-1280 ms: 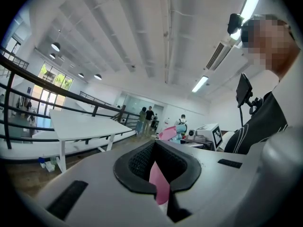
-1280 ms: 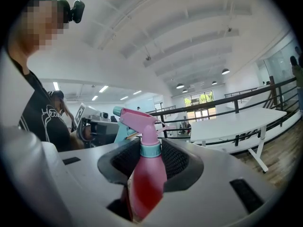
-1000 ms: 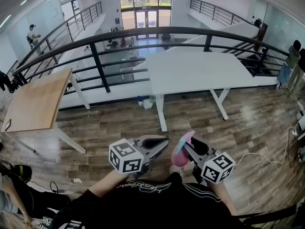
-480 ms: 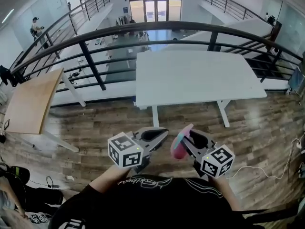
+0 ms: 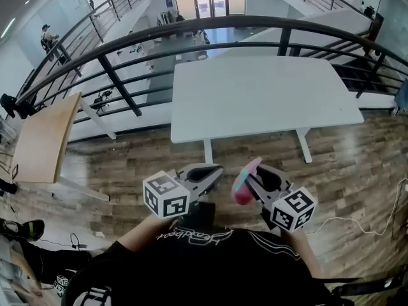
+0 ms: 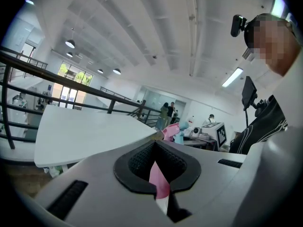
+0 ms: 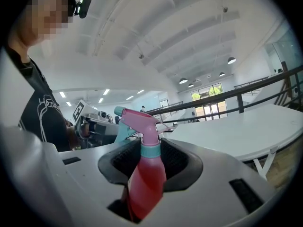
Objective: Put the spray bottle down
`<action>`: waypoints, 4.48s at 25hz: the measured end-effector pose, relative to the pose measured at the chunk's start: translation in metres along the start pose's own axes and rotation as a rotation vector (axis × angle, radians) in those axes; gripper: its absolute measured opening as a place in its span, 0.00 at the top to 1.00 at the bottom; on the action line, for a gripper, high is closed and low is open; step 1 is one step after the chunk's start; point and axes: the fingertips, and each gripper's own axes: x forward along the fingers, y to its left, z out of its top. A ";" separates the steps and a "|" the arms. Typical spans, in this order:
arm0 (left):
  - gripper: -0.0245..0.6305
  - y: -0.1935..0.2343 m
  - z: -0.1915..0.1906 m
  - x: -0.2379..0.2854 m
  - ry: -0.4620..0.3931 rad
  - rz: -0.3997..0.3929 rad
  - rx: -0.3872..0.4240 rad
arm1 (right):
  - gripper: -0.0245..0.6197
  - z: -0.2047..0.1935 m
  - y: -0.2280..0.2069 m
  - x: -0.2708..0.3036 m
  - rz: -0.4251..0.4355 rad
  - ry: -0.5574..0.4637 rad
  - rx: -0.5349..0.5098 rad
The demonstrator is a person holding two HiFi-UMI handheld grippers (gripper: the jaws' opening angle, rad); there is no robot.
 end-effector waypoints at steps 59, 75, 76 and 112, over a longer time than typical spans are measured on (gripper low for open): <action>0.95 0.310 0.037 0.155 0.057 0.022 -0.115 | 0.76 0.031 -0.369 0.280 -0.401 -0.045 -0.203; 0.95 0.330 0.040 0.155 0.046 0.027 -0.146 | 0.76 0.025 -0.389 0.282 -0.470 -0.098 -0.201; 0.95 0.330 0.040 0.154 0.046 0.025 -0.147 | 0.76 0.024 -0.389 0.281 -0.476 -0.095 -0.202; 0.95 0.090 0.048 0.043 -0.040 -0.163 0.024 | 0.91 0.038 -0.063 0.087 -0.145 0.003 -0.087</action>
